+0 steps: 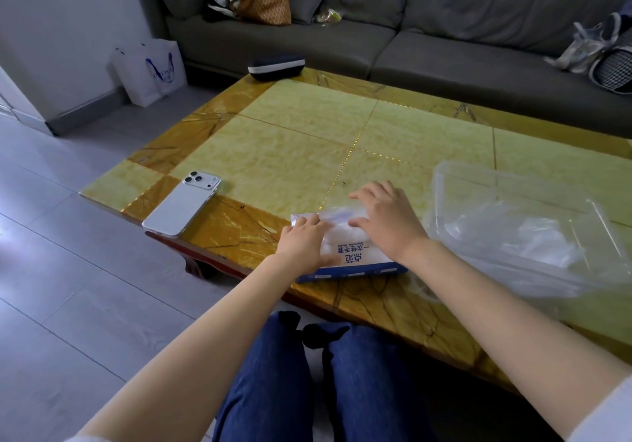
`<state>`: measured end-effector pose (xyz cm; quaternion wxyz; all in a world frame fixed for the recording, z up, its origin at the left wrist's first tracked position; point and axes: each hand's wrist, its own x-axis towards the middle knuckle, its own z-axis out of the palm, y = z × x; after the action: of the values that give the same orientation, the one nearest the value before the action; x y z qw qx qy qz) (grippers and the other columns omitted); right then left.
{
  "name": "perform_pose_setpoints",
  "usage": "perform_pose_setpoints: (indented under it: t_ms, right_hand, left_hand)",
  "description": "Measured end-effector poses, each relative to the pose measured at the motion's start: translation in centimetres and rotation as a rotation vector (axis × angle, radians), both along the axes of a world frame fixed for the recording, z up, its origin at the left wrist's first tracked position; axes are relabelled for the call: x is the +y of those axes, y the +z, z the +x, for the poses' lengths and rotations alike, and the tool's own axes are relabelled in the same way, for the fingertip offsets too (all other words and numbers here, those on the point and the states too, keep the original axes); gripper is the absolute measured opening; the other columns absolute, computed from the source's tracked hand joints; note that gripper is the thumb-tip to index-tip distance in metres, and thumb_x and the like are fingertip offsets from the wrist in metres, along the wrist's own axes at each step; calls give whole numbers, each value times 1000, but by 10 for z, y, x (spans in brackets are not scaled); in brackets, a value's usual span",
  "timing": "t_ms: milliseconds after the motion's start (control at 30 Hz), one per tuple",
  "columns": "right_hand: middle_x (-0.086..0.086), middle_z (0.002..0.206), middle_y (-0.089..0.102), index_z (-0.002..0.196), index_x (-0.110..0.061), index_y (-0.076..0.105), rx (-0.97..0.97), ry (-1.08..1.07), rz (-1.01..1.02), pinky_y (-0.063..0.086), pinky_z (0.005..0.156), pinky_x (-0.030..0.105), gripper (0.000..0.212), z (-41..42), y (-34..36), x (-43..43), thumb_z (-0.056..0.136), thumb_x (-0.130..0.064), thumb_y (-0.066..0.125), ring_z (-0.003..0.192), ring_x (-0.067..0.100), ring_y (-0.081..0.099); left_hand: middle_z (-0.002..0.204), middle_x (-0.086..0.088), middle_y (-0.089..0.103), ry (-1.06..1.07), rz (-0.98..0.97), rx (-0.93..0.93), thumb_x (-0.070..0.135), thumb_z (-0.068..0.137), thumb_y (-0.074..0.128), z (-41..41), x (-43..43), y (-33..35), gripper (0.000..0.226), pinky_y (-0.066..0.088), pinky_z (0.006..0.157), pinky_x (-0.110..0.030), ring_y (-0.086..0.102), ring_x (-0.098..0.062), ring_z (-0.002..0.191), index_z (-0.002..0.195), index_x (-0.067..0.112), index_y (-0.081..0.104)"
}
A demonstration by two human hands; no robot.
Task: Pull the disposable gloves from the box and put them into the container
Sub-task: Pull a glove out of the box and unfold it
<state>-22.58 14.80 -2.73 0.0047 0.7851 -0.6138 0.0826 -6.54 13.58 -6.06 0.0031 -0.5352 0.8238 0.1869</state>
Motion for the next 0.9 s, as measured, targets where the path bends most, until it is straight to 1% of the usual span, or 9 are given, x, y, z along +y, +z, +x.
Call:
perform_pose_setpoints:
  t_ms: [33, 100, 167, 267, 433, 533, 700, 833, 900]
  right_hand:
    - [-1, 130, 50, 134, -18, 47, 51, 11, 34, 27, 102, 31, 46, 3, 0, 1, 92, -38, 54, 122, 19, 39]
    - [-2, 124, 56, 124, -20, 56, 93, 22, 51, 30, 99, 32, 36, 8, -1, 0, 93, -38, 52, 116, 18, 44]
    - [-3, 112, 63, 108, -18, 64, 34, 21, 17, 31, 94, 31, 25, 9, 0, 1, 95, -34, 51, 105, 17, 48]
    - [-4, 102, 67, 98, -18, 69, -13, 41, -63, 30, 89, 29, 22, 5, 5, 5, 93, -33, 54, 98, 16, 48]
    - [-5, 94, 54, 103, -21, 69, -3, 72, 36, 29, 81, 23, 17, -7, 23, 16, 94, -22, 54, 91, 13, 46]
    - [-1, 105, 61, 109, -23, 68, 76, 75, 55, 32, 79, 21, 26, -16, 23, 23, 95, -10, 49, 100, 16, 52]
    - [-2, 109, 64, 114, -20, 66, 44, 83, 71, 33, 73, 18, 28, -23, 15, 44, 97, -9, 46, 102, 15, 54]
    - [1, 109, 63, 111, -16, 66, 22, 71, 135, 44, 81, 25, 24, -22, -4, 59, 96, -9, 48, 101, 19, 57]
    - [3, 110, 64, 108, -14, 66, -73, 8, 204, 48, 86, 29, 21, -25, -12, 61, 96, -12, 49, 98, 19, 60]
  left_hand:
    - [142, -1, 36, 5, -2, 2, 46, 86, 60, 0, 1, 0, 69, 26, 107, -38, 31, -22, 132, 145, 21, 32]
    - [143, -1, 36, 11, -8, 4, 47, 86, 60, 0, 3, 0, 70, 28, 107, -39, 33, -22, 131, 143, 18, 33]
    - [145, 0, 34, 13, -10, 12, 48, 86, 60, -1, 4, -1, 72, 28, 107, -39, 32, -22, 132, 144, 17, 30]
    - [146, 2, 34, 6, -1, 30, 47, 85, 61, 1, 2, -1, 71, 27, 108, -39, 31, -21, 133, 144, 22, 31]
    - [147, 1, 33, -4, 14, 24, 44, 85, 63, 1, 2, 0, 72, 26, 109, -40, 29, -21, 135, 145, 24, 30]
    - [148, 1, 31, -10, 16, 28, 43, 85, 63, 0, 3, 2, 71, 24, 110, -41, 28, -21, 136, 145, 23, 30]
    - [149, 1, 30, -8, 19, 28, 42, 85, 63, 0, 3, 3, 71, 24, 110, -42, 26, -21, 137, 145, 23, 30]
    - [147, 1, 32, -8, 20, 32, 42, 84, 64, 0, 1, 3, 71, 26, 109, -43, 28, -22, 135, 144, 24, 31]
    - [147, -1, 32, -11, 27, 31, 42, 83, 66, -1, 0, 5, 74, 28, 107, -44, 30, -23, 134, 144, 23, 30]
